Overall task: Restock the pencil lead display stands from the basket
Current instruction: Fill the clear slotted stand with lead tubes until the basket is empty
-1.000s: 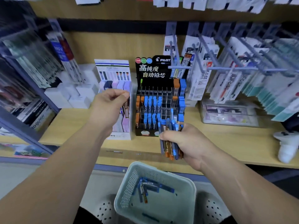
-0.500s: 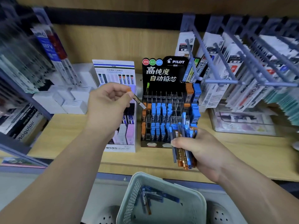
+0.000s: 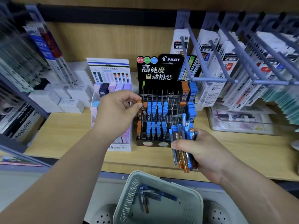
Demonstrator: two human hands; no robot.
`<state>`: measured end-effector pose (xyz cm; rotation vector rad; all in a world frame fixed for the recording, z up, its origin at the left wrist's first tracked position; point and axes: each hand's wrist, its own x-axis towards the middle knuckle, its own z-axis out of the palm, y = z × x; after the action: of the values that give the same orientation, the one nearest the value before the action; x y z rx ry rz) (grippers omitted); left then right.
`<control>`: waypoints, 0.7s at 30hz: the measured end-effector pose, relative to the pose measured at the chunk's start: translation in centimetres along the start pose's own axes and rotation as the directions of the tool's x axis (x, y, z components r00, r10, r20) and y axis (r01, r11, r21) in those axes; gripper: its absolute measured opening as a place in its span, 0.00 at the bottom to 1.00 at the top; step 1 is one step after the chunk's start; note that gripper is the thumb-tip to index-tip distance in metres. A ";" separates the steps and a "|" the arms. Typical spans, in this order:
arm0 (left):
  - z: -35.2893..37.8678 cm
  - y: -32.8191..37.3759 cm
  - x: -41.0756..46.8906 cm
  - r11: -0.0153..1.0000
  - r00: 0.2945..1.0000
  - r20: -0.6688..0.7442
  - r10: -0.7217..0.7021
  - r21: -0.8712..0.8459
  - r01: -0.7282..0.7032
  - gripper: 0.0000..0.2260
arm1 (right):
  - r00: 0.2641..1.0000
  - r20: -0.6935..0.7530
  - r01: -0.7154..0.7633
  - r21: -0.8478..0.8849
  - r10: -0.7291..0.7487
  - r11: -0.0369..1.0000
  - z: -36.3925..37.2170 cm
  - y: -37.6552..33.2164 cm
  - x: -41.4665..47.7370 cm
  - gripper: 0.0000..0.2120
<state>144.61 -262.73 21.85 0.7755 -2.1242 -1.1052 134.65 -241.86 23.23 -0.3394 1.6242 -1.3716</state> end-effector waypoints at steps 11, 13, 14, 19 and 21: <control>0.3 -0.2 0.7 0.986 0.995 0.095 0.038 0.159 -0.053 0.06 | 1.000 -0.004 0.019 -0.022 -0.019 1.000 -0.6 0.0 -0.4 0.11; 0.5 -0.3 0.6 0.968 0.991 0.099 0.091 0.226 -0.112 0.05 | 1.000 -0.004 0.024 -0.020 -0.024 1.000 -0.7 0.0 -0.4 0.10; 0.6 -0.4 0.6 0.952 0.987 0.089 0.137 0.265 -0.156 0.05 | 1.000 -0.001 0.026 -0.020 -0.026 0.999 -0.6 0.0 -0.4 0.10; 1.8 -1.0 0.9 0.851 0.960 0.077 0.269 0.447 -0.274 0.07 | 0.999 0.024 0.048 -0.047 -0.047 0.998 -0.3 0.2 -0.3 0.17; 2.2 -1.1 0.8 0.820 0.954 0.098 0.284 0.491 -0.295 0.07 | 0.998 0.027 0.055 -0.045 -0.054 0.998 -0.2 0.3 -0.3 0.17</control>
<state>142.70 -262.80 20.12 0.6277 -2.4814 -0.3957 134.71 -241.40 23.05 -0.4288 1.6377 -1.3671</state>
